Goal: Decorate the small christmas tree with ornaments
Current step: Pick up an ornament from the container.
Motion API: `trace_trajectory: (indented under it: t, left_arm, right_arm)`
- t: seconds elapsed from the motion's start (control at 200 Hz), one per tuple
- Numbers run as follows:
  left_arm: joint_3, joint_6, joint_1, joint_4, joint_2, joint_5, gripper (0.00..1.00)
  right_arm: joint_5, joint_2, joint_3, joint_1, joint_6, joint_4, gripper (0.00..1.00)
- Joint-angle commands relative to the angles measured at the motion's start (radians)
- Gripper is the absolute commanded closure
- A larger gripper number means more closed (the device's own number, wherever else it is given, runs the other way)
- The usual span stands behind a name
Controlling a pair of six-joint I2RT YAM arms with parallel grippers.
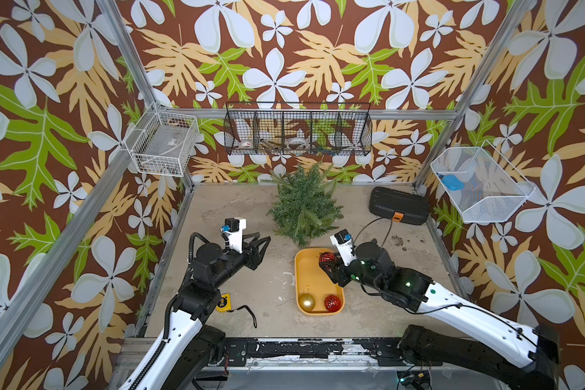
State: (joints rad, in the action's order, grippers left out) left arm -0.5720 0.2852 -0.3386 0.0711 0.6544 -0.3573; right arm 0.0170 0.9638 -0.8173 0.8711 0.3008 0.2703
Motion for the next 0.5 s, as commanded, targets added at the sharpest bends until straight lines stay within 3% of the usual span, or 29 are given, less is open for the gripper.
trace_trajectory:
  t: [0.0,0.245,0.495]
  left_arm:
    - [0.009,-0.026,0.0,0.133,-0.03,-0.117,0.51]
    - [-0.029,-0.078,-0.006,0.251,-0.007,-0.215,0.54]
    - [-0.053,-0.256,-0.081,0.398,0.058,-0.363,0.53]
  right_arm:
    - [0.075,-0.06,-0.022,0.002,-0.199,-0.003,0.48]
    - [0.219,-0.122,-0.099,0.002,-0.464,0.002,0.49]
    - [0.18,-0.106,-0.196,0.002,-0.657,0.013,0.47]
